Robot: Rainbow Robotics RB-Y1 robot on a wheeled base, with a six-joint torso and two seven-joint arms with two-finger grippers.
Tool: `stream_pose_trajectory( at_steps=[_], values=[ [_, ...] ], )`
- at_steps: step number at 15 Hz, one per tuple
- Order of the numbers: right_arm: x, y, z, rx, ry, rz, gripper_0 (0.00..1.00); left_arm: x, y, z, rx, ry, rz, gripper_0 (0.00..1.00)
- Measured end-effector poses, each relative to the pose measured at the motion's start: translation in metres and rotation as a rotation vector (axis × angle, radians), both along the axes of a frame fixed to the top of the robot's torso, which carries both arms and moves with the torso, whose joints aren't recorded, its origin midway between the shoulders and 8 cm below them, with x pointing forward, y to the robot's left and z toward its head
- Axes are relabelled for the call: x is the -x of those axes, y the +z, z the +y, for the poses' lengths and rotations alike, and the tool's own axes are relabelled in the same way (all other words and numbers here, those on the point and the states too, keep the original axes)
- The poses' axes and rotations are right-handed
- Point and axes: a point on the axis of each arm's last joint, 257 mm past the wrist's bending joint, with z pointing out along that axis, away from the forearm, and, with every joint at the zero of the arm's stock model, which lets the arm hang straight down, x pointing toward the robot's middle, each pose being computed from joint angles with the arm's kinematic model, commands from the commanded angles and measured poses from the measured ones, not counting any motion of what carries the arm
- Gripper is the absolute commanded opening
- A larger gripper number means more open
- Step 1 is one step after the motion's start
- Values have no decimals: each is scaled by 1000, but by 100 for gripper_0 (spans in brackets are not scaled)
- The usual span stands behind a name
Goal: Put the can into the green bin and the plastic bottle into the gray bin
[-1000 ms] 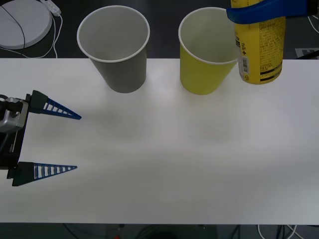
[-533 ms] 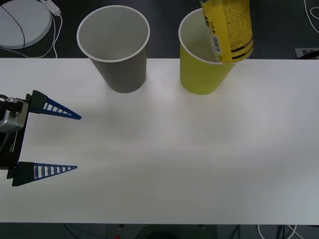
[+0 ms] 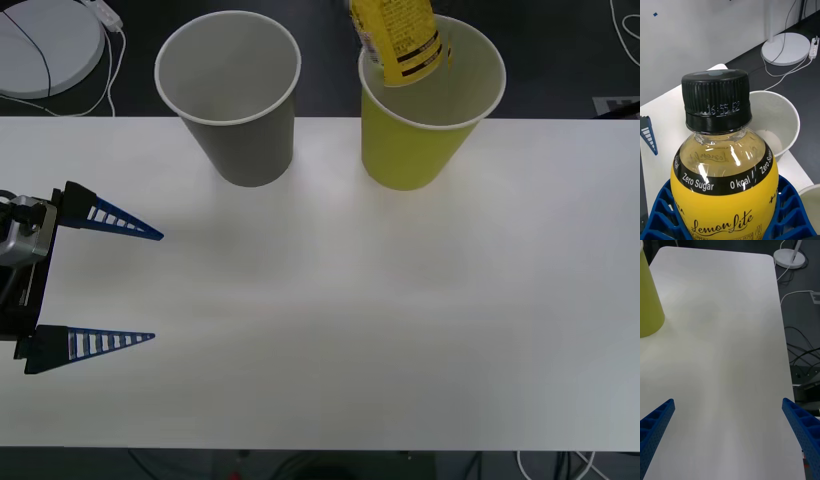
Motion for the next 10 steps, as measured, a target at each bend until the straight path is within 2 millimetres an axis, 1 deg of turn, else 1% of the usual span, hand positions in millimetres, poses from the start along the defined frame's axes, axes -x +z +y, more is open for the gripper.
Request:
stream_pose_trajectory(
  at_steps=[5,10],
  values=[
    [-34,5,25,17,-45,23,0,0,0,0,0,0,0,100],
    [-61,8,50,21,-87,43,0,0,0,0,0,0,0,100]
  ],
)
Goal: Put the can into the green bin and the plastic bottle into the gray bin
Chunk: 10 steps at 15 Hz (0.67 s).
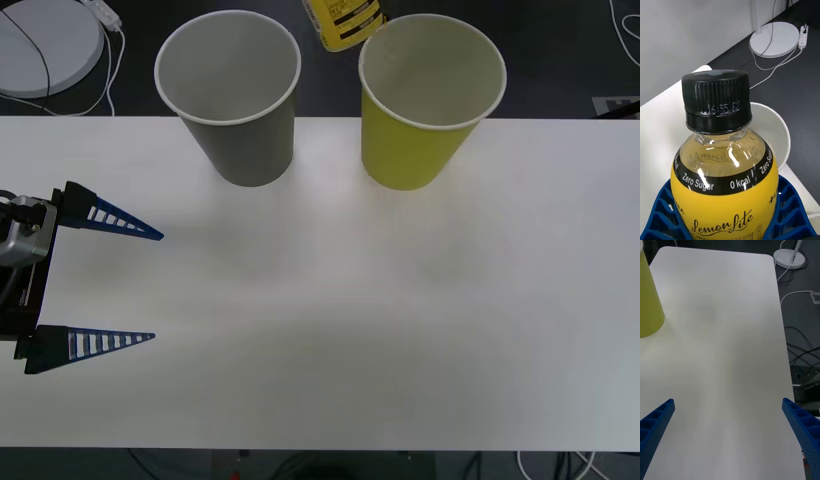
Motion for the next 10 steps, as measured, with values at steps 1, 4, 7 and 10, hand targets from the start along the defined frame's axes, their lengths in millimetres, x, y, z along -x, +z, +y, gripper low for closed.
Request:
stream_pose_trajectory(
  at_steps=[1,4,7,10],
  values=[
    [-4,1,6,3,-7,0,0,0,0,0,0,0,0,100],
    [-16,2,20,11,-30,2,0,0,0,0,0,0,0,100],
    [-28,-1,33,27,-56,3,0,0,0,0,0,0,0,100],
    [-38,-6,48,44,-84,6,0,0,0,0,0,0,0,100]
  ],
)
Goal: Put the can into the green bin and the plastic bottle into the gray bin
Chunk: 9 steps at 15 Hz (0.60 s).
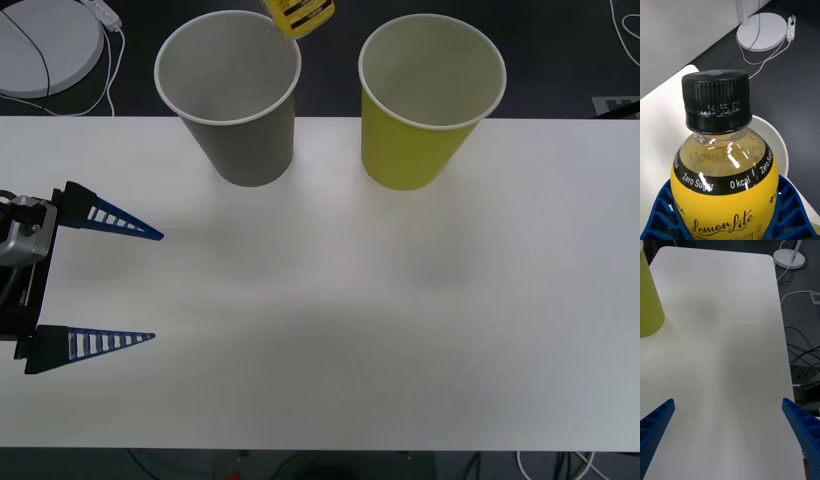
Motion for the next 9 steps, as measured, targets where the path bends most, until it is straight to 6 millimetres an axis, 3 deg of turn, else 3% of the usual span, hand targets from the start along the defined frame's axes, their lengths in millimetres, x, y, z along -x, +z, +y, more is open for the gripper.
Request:
stream_pose_trajectory(
  at_steps=[9],
  values=[
    [-17,-21,43,38,-88,-4,0,0,0,0,0,0,0,100]
  ],
)
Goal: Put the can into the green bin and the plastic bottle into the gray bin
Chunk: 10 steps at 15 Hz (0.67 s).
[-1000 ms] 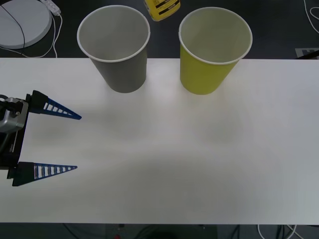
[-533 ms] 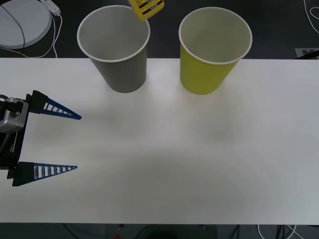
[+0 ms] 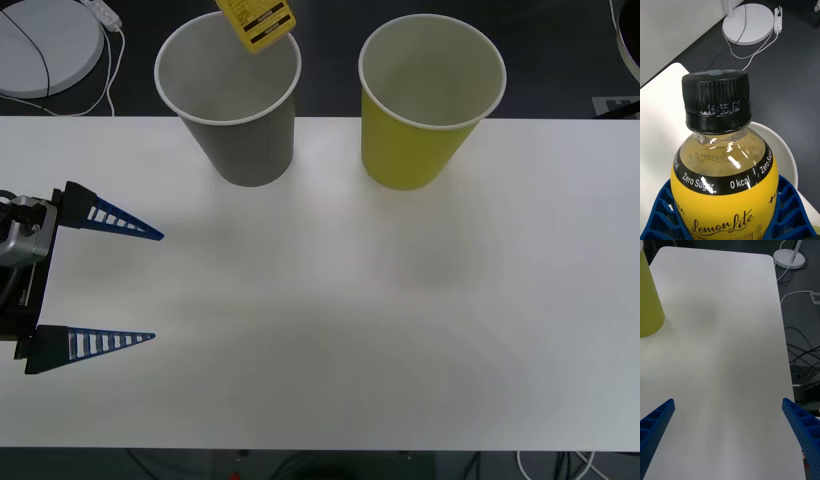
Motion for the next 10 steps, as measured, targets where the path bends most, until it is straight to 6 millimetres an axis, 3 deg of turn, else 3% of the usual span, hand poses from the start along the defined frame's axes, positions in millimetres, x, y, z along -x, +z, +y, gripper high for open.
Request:
stream_pose_trajectory(
  at_steps=[10],
  values=[
    [-4,-11,13,39,-10,-26,0,0,0,0,0,0,0,100]
  ],
)
